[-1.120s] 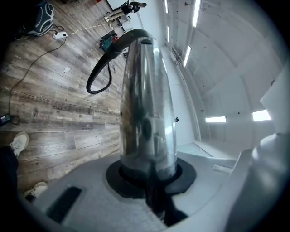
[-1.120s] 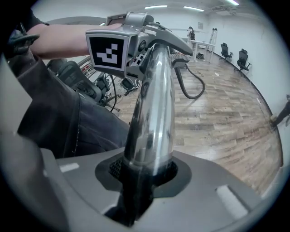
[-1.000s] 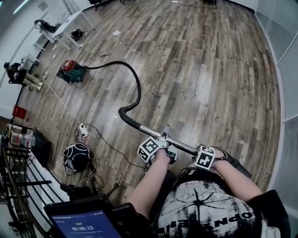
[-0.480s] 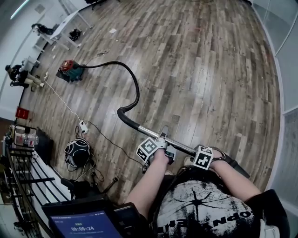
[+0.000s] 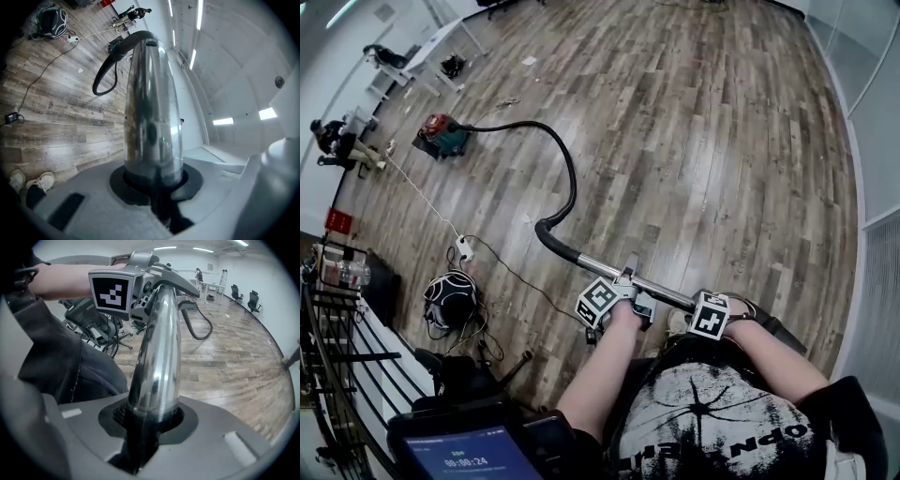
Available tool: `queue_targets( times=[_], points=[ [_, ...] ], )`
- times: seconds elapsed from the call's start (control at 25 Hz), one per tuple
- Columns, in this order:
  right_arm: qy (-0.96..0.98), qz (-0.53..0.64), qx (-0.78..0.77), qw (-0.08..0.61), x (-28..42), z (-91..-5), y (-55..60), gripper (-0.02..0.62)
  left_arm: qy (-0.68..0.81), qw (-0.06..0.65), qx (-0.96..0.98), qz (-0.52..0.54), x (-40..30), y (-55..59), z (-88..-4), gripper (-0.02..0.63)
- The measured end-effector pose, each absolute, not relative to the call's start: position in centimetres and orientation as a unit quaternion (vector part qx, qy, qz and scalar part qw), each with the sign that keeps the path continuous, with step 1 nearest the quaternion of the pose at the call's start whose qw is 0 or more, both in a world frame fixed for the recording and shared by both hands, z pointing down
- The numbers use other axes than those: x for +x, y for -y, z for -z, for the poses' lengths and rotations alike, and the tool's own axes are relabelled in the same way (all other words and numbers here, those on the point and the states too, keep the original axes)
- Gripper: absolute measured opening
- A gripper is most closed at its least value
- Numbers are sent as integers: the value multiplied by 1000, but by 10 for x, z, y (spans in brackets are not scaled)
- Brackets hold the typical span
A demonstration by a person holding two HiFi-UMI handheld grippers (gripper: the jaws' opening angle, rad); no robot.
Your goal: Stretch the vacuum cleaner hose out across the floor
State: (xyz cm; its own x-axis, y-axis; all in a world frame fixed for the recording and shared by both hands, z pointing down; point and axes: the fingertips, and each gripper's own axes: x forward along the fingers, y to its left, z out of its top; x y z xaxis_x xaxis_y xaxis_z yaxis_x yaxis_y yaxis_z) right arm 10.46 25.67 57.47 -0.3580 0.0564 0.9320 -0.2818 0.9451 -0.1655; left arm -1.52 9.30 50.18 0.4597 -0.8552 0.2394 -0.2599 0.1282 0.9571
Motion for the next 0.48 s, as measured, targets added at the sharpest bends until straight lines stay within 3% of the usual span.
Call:
queue_targets(
  times=[0.48],
  points=[
    [785,-193,127,575,107,-594,-396,115,400,633,625,218,7,-218,-531,51]
  ],
)
